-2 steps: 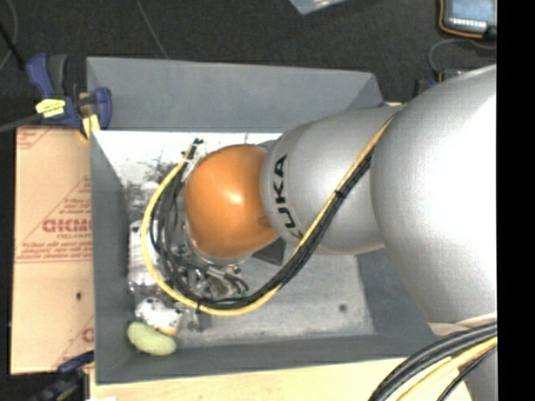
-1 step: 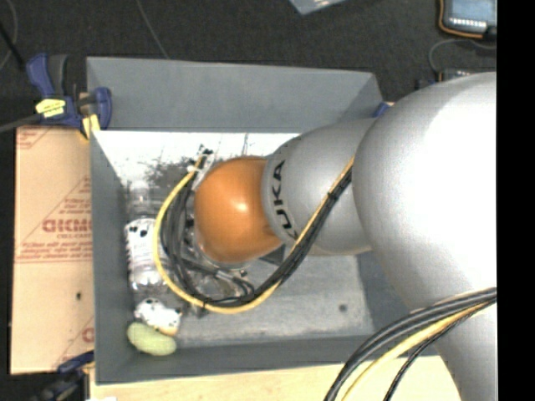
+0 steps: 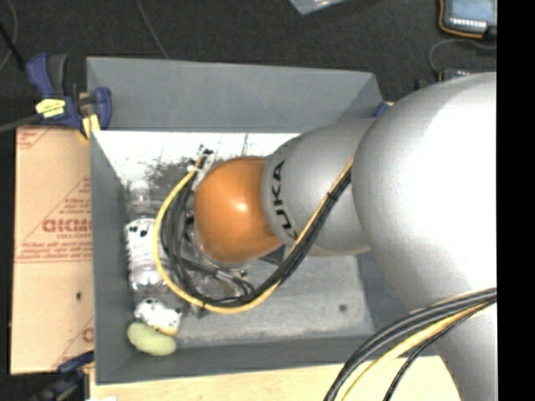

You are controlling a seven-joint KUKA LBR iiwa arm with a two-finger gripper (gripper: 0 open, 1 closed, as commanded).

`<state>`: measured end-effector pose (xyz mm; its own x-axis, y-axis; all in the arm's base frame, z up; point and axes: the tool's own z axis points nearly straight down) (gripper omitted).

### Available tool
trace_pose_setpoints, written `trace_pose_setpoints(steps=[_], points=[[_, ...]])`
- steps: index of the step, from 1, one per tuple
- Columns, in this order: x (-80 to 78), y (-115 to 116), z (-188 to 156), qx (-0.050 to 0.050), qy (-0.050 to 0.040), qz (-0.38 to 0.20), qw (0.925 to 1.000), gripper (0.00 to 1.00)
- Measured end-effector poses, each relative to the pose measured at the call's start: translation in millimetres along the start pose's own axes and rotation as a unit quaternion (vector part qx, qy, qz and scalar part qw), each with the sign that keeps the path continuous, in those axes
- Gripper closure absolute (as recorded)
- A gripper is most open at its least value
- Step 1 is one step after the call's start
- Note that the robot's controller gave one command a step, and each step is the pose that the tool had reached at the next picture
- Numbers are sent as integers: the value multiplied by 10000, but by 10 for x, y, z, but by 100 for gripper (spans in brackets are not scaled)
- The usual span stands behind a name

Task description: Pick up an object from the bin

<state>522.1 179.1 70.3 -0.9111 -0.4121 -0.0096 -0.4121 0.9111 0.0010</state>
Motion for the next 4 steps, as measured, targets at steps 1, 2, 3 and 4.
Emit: trace_pose_setpoints(steps=[1,2,3,4], points=[[3,34,-129,-2,-14,1,10000,100],[-130,143,-298,0,-9,27,10000,100],[-69,200,-489,-6,-16,53,10000,100],[-183,220,-926,-1,-6,111,9999,100]])
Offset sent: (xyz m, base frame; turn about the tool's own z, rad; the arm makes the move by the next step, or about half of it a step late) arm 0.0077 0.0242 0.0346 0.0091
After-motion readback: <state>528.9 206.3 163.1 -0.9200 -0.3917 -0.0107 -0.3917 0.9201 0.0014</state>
